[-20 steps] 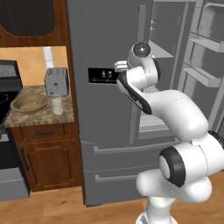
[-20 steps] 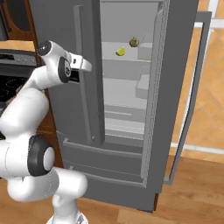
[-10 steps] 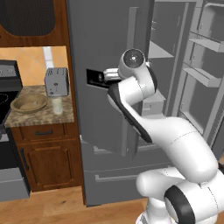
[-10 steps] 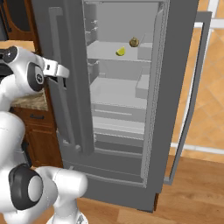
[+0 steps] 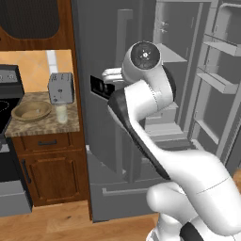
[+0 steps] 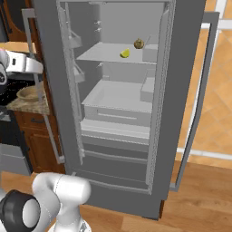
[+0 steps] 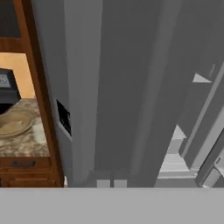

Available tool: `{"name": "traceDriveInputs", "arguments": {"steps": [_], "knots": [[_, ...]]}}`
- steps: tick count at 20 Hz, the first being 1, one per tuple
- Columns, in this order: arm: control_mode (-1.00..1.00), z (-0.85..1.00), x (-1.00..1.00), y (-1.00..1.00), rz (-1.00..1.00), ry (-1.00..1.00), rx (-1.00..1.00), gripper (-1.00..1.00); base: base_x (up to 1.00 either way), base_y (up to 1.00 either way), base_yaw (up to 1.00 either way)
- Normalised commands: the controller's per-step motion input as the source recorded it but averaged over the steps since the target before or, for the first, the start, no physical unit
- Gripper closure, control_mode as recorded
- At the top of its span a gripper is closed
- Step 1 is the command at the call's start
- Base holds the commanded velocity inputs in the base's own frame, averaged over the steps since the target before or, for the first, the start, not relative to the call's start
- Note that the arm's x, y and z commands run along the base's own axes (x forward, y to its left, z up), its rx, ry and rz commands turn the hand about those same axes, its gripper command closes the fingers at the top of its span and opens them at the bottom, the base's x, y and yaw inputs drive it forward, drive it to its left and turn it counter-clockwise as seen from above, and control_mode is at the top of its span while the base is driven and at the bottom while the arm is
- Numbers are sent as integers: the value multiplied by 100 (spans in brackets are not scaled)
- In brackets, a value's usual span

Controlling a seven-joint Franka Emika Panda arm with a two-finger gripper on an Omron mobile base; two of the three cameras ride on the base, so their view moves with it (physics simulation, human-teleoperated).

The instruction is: Grab a lemon wedge from the fridge and one ice cube from the ice bowl, and put them in the glass of lemonade.

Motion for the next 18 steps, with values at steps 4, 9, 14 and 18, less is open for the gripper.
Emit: {"name": "traceDriveInputs", "arguments": {"steps": [4, 9, 14, 18], "knots": [[-100, 98, -63, -16, 1, -3, 0, 100, 0, 0, 0], [-100, 67, -12, -79, -6, 3, 8, 100, 0, 0, 0], [-100, 0, 22, -99, -1, 11, 30, 100, 0, 0, 0], [-100, -61, 99, -95, 9, 24, 36, 100, 0, 0, 0]]}}
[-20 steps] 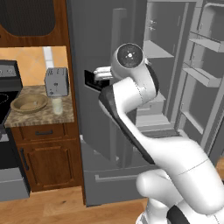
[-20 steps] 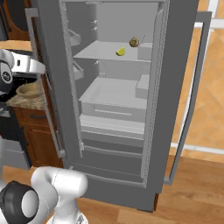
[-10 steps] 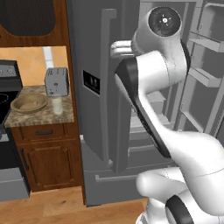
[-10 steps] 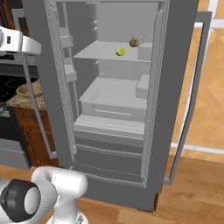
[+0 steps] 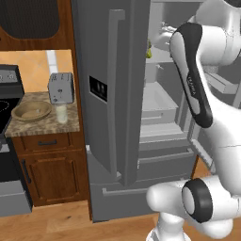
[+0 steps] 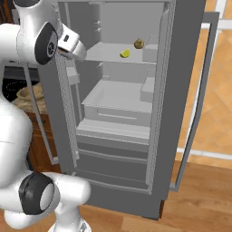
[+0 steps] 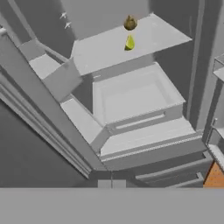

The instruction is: Grab a lemon wedge from the fridge and one ice cube from the ice bowl, and put them in the glass of lemonade.

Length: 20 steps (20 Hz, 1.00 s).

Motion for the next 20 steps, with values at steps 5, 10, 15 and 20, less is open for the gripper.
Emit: {"name": "traceDriveInputs", "arguments": {"steps": [5, 10, 15, 20], "knots": [[-100, -67, 81, -49, 24, 14, 35, 100, 0, 0, 0], [-100, -69, 60, 8, 18, 7, 17, -100, 0, 0, 0], [-100, -43, 32, 3, 15, 0, 11, -100, 0, 0, 0], [-100, -11, 15, 0, 19, 0, 11, -100, 0, 0, 0]]}}
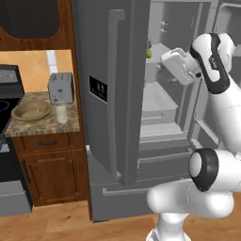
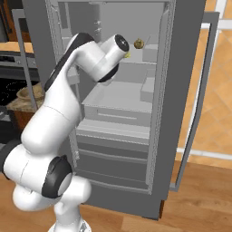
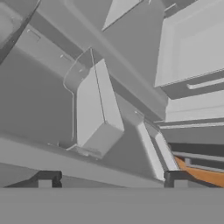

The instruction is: Grab a lemon wedge from the fridge and one ice cube from the ice bowl, and put them in the glass of lemonade.

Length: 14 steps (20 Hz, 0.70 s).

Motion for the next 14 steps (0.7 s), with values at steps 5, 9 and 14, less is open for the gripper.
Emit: {"name": "traceDriveInputs", "arguments": {"steps": [5, 9, 14], "knots": [[-100, -24, 19, 15, 14, 0, 4, -100, 0, 0, 0], [-100, -21, 0, 26, 13, 0, 1, -100, 0, 0, 0], [-100, -27, 10, 53, 8, -1, 0, -100, 0, 0, 0]]}}
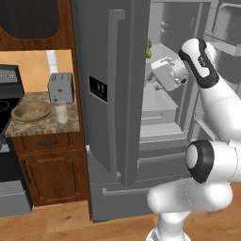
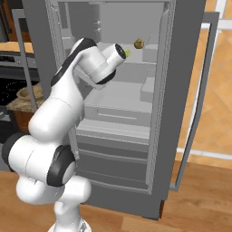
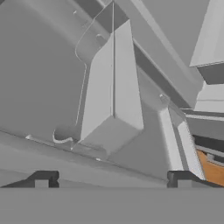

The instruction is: Grab a lemon wedge from the fridge and one ice cube from the ice bowl, and put them in the glass of lemonade.

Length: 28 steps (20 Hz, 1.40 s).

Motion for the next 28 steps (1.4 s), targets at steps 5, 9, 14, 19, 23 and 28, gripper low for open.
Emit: {"name": "traceDriveInputs", "arguments": {"steps": [5, 9, 14, 19, 23, 28], "knots": [[-100, -6, 53, 48, 0, -5, 0, -100, 0, 0, 0], [-100, 0, -8, 51, 0, -2, 0, -100, 0, 0, 0], [-100, 0, -58, 68, 0, -3, 0, -100, 0, 0, 0], [-100, 0, -65, 78, 0, -4, 0, -100, 0, 0, 0], [-100, 0, -46, 77, 0, -8, 0, -100, 0, 0, 0], [-100, 1, -20, 81, 0, -13, 0, -100, 0, 0, 0]]}}
